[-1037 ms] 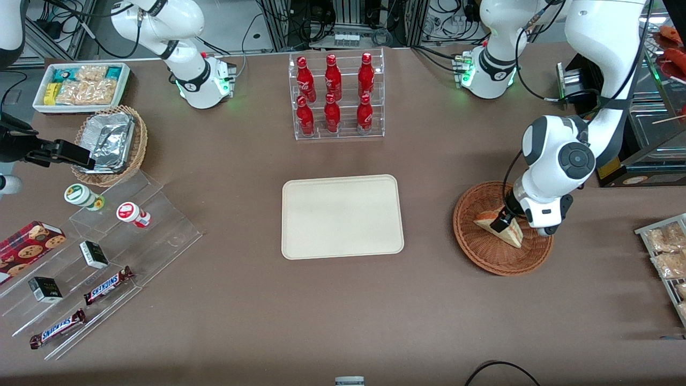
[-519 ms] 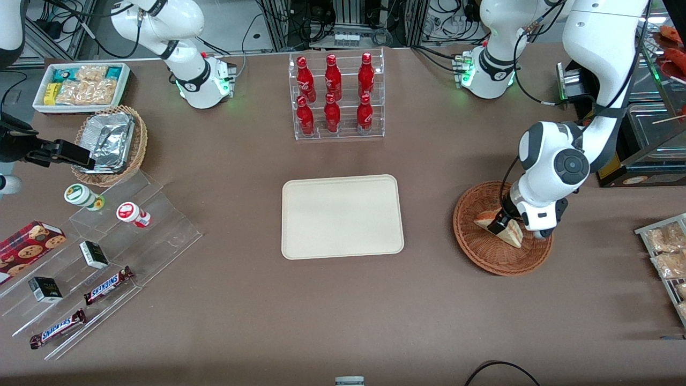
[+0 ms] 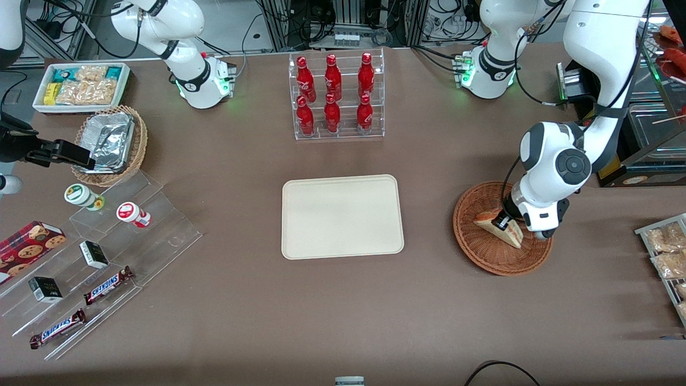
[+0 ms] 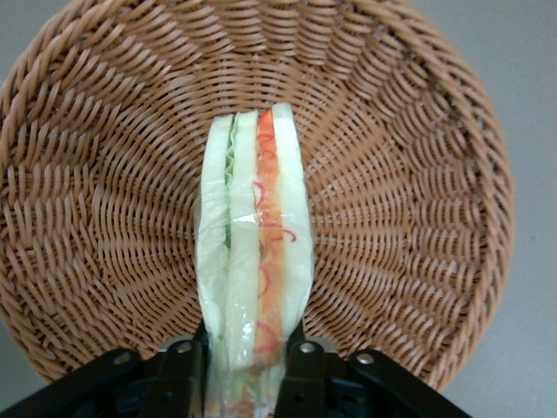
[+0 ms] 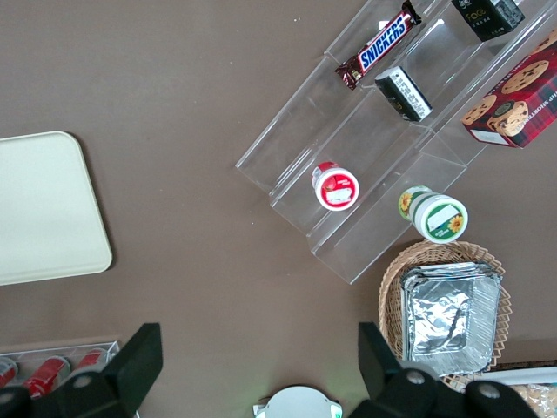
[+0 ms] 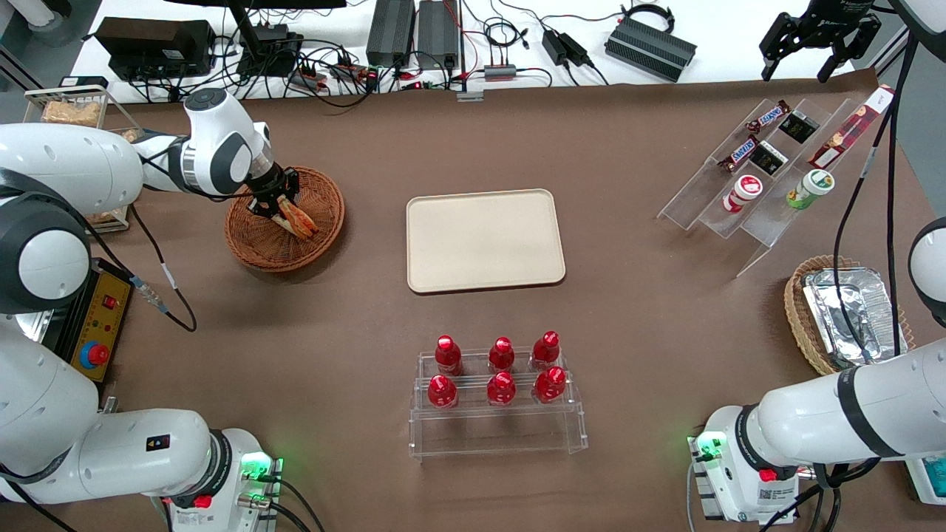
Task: Place sandwich from basket to tray
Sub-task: 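Lift the sandwich and carry it with the left gripper over the tray, then lower the sandwich onto the tray and open the left gripper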
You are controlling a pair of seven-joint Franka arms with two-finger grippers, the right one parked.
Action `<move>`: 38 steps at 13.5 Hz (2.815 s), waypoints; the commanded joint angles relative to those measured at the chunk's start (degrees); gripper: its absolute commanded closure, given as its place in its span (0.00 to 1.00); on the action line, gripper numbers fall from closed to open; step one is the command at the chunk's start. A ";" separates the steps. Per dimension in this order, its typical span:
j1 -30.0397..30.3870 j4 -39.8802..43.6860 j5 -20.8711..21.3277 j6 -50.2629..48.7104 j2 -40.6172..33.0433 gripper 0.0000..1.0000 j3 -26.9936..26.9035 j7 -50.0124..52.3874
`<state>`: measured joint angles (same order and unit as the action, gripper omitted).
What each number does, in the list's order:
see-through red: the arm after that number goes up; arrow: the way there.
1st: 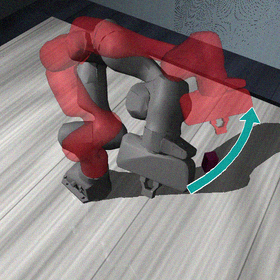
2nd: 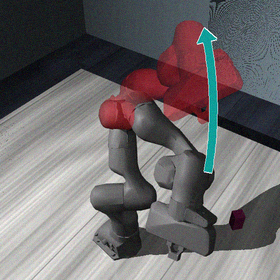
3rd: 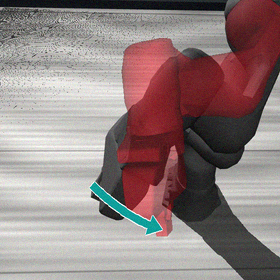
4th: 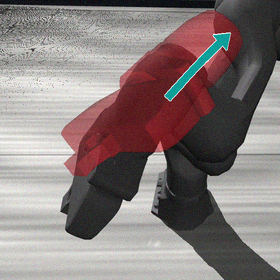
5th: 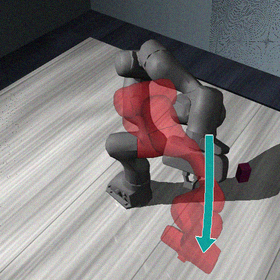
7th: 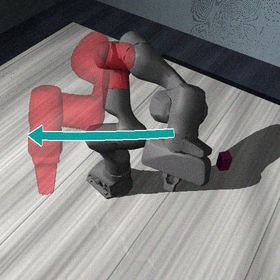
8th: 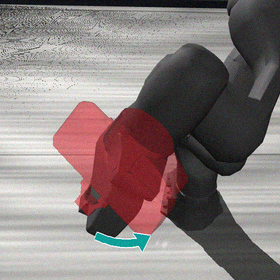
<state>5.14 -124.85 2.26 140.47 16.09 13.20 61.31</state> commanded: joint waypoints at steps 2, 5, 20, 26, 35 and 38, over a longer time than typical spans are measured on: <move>-0.82 5.91 5.37 -12.98 -2.99 1.00 1.64 1.44; -2.66 12.94 5.74 -21.00 -3.17 1.00 3.15 1.53; -25.43 38.35 5.39 -23.49 14.39 1.00 3.50 0.21; -31.94 45.57 5.56 -22.18 22.22 1.00 3.76 -3.55; -36.95 44.78 8.90 -15.40 27.32 1.00 3.76 -7.86; -37.82 44.78 8.90 -15.13 28.82 1.00 3.76 -8.23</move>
<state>-31.65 -81.61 10.09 125.00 43.32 17.18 53.88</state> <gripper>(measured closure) 0.850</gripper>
